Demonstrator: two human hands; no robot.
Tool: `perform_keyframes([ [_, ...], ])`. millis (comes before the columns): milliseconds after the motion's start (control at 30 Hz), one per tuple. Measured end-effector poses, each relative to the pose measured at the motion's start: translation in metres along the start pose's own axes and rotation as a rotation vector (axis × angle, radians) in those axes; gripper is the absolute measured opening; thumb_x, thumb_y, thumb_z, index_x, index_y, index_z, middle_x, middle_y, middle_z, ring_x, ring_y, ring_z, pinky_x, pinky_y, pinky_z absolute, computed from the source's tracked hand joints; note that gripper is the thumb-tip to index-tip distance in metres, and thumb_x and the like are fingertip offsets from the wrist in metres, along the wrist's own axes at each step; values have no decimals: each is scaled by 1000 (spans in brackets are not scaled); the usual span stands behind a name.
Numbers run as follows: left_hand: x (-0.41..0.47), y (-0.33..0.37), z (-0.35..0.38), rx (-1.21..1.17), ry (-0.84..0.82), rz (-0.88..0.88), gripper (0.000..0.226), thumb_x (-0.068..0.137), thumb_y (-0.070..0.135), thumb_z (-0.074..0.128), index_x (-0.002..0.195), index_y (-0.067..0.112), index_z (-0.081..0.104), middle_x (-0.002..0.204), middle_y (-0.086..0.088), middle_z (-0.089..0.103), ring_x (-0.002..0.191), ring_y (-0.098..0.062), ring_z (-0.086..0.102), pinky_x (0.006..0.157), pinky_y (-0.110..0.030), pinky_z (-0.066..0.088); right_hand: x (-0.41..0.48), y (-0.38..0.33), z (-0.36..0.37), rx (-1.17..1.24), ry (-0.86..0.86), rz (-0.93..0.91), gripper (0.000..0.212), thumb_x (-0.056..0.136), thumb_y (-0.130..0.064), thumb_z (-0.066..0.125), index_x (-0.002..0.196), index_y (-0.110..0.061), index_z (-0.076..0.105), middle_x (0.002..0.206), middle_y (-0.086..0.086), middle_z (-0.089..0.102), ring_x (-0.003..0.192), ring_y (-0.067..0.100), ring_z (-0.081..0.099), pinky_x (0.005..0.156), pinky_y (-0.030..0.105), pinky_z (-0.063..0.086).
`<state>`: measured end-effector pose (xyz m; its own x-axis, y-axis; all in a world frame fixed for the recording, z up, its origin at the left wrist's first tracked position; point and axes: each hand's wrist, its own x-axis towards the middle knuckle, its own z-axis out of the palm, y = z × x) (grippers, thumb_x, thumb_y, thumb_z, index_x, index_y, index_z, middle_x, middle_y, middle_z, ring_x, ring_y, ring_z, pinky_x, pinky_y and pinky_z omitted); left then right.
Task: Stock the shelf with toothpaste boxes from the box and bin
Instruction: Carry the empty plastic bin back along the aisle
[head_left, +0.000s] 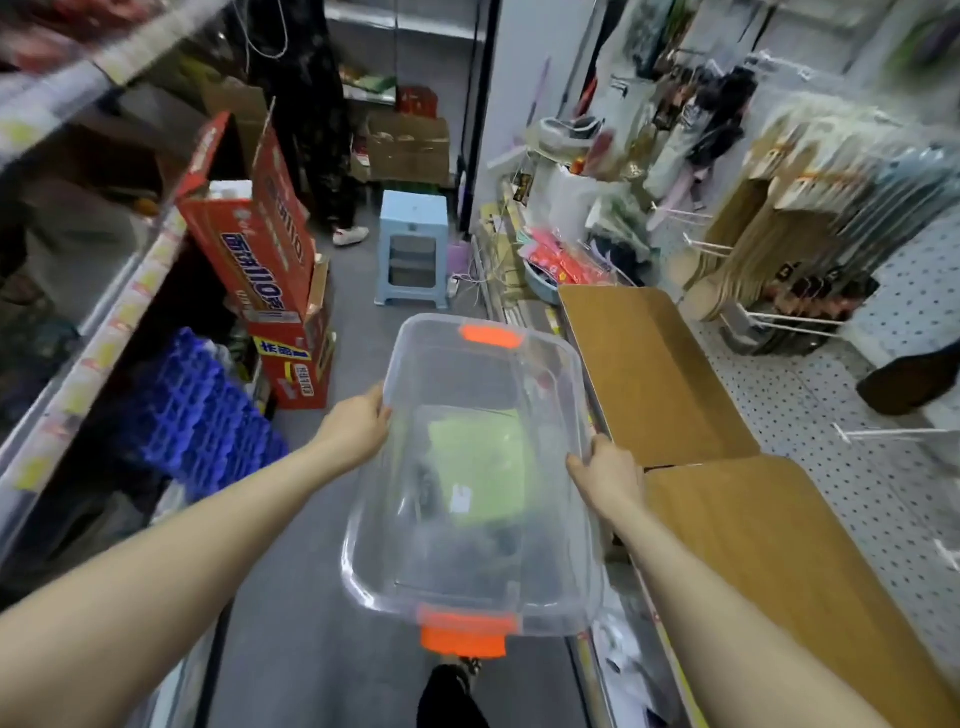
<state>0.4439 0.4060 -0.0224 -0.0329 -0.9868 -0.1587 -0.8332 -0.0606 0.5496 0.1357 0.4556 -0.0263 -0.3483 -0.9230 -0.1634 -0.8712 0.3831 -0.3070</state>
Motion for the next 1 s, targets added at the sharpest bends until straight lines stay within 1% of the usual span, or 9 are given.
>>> perform_keyframes([
  [167,97,17,40,-100,-206,-65,25,92,14,44,112,18,57,86,-12,70,76,-29,69,75,-39,57,110,11,18,-44,-91,88,29,94,-33,49,111,-9,53,112,18,64,102,37,60,71,35,37],
  [267,141,22,62,-90,-270,-91,29,85,3,53,110,17,59,82,-7,69,74,-24,68,72,-31,55,160,17,31,-71,-135,119,34,97,-30,47,123,-8,50,118,20,62,108,39,58,74,36,38],
  [467,211,3,117,-93,-331,-164,43,83,1,59,124,13,51,88,-10,70,81,-30,67,76,-39,53,232,24,88,-102,-214,137,30,97,-30,48,118,-7,48,112,20,64,104,40,61,81,41,48],
  [567,241,-10,147,-103,-358,-173,41,88,3,54,127,12,48,90,-11,70,77,-28,64,69,-34,48,254,27,115,-134,-231,171,30,97,-26,51,117,-5,50,117,20,63,108,39,60,82,40,46],
  [700,268,-24,180,-133,-396,-152,43,92,3,48,134,11,45,102,-20,67,89,-36,65,76,-37,51,274,39,148,-153,-255,218,32,97,-22,50,124,-4,49,120,20,61,111,38,58,76,37,41],
  [767,275,-27,192,-154,-400,-150,43,92,-1,45,134,11,45,99,-18,65,83,-32,64,71,-32,51,279,42,162,-166,-264,240,28,98,-22,50,120,-4,50,121,19,61,110,37,58,76,36,41],
  [833,280,-29,202,-151,-384,-143,39,93,-1,42,129,13,47,88,-15,61,71,-23,57,56,-12,43,283,45,173,-163,-254,259,26,97,-21,50,117,-4,50,120,18,61,109,37,59,78,38,43],
  [867,280,-30,203,-141,-367,-132,35,93,0,43,125,13,49,86,-15,60,69,-21,55,51,-9,40,284,44,175,-149,-243,261,25,97,-20,50,117,-4,49,119,18,61,108,38,59,78,39,43],
  [1000,282,-35,207,-84,-359,-114,21,95,4,47,115,4,52,95,-18,62,81,-30,61,62,-26,39,288,44,179,-110,-246,306,24,96,-14,51,116,-2,48,115,21,62,104,40,60,76,40,45],
])
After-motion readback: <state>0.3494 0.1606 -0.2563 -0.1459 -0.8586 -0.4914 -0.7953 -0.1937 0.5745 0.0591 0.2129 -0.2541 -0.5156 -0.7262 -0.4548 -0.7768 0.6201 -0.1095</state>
